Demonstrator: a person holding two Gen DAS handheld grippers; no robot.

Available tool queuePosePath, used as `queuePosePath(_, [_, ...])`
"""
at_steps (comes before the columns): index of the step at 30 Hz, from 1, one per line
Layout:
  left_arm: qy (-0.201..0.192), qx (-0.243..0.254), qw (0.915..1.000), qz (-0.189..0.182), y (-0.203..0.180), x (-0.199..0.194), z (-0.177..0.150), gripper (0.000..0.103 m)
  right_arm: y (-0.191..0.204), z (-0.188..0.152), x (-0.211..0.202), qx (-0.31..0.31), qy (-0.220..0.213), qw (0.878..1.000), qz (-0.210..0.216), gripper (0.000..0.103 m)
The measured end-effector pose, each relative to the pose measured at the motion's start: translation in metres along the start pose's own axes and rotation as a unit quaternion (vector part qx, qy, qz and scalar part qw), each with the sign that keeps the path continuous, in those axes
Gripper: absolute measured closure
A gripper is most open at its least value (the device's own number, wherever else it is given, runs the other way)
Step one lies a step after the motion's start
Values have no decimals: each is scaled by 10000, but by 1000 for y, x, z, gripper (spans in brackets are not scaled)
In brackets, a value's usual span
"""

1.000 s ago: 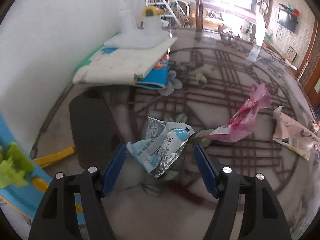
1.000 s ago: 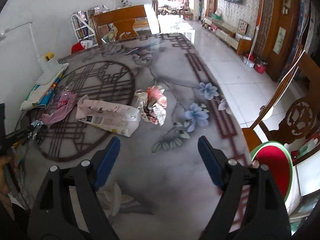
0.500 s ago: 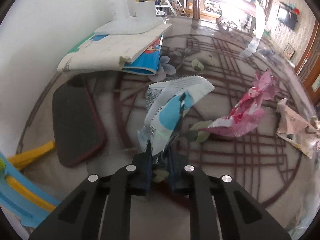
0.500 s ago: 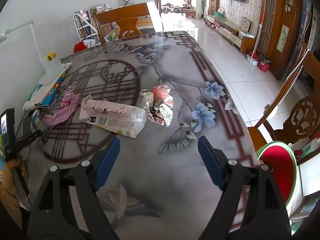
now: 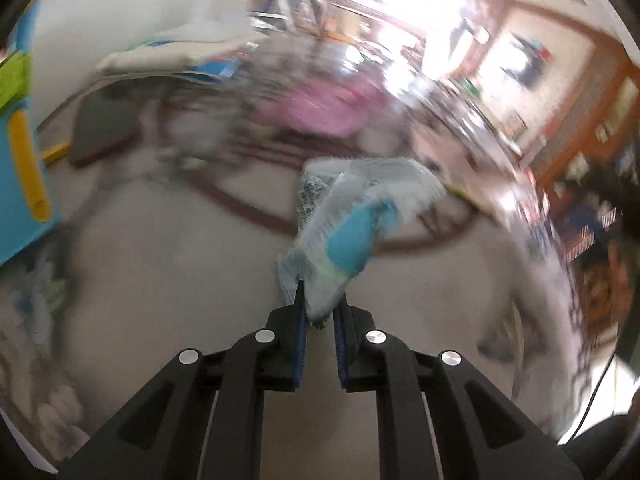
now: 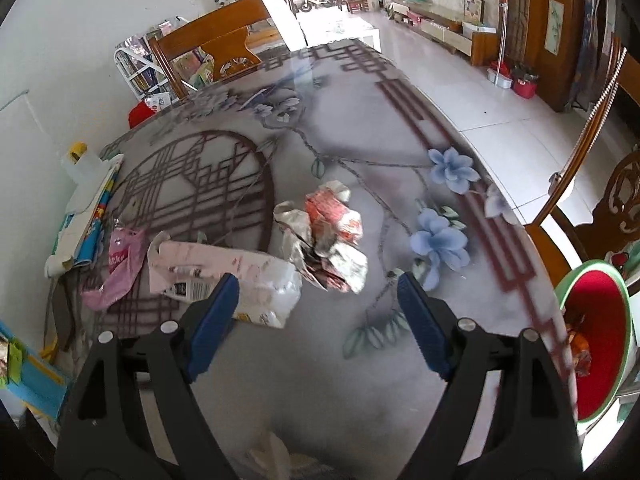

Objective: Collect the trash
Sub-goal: 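Grasp the white-blue snack bag with the left tool while the right tool grasps the pink-white carton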

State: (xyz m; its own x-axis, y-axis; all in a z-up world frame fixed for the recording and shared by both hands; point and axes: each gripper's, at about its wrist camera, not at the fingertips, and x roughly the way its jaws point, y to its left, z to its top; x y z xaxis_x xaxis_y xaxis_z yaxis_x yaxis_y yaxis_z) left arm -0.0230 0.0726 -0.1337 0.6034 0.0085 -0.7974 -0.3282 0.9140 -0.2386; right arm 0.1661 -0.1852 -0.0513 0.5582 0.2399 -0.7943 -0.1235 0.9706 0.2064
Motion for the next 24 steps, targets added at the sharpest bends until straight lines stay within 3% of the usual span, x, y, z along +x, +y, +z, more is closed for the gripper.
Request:
queuePosePath(2, [-34, 336, 9994, -16, -15, 1, -1, 94, 14, 1, 2, -239, -42, 9997, 53, 23])
queuePosePath(6, [-60, 360, 9993, -85, -17, 1, -2, 93, 51, 0, 15, -1065, -16, 9940, 240, 20])
queuePosePath(10, [-6, 181, 9997, -137, -9, 3, 1, 93, 86, -8, 50, -2236, 248, 9744, 51, 19])
queuePosePath(13, [-8, 227, 9997, -118, -10, 5, 3, 93, 97, -15, 68, -2604, 435, 9645, -28, 11])
queuePosePath(16, [-4, 257, 9996, -142, -12, 8, 4, 93, 106, -19, 74, -2888, 527, 9558, -153, 12])
queuePosePath(18, [13, 269, 9995, -156, -14, 9, 5, 92, 106, -19, 74, -2892, 647, 9549, -199, 27])
queuePosePath(20, [36, 226, 9996, -189, -13, 10, 5, 90, 105, -17, 69, -2862, 728, 9549, -315, 57])
queuePosePath(22, [40, 162, 9996, -227, -11, 9, 6, 90, 100, -14, 63, -2723, 805, 9586, -227, 71])
queuePosePath(24, [39, 124, 9996, -240, -10, 9, 7, 90, 93, -11, 57, -2474, 982, 9639, -14, 77])
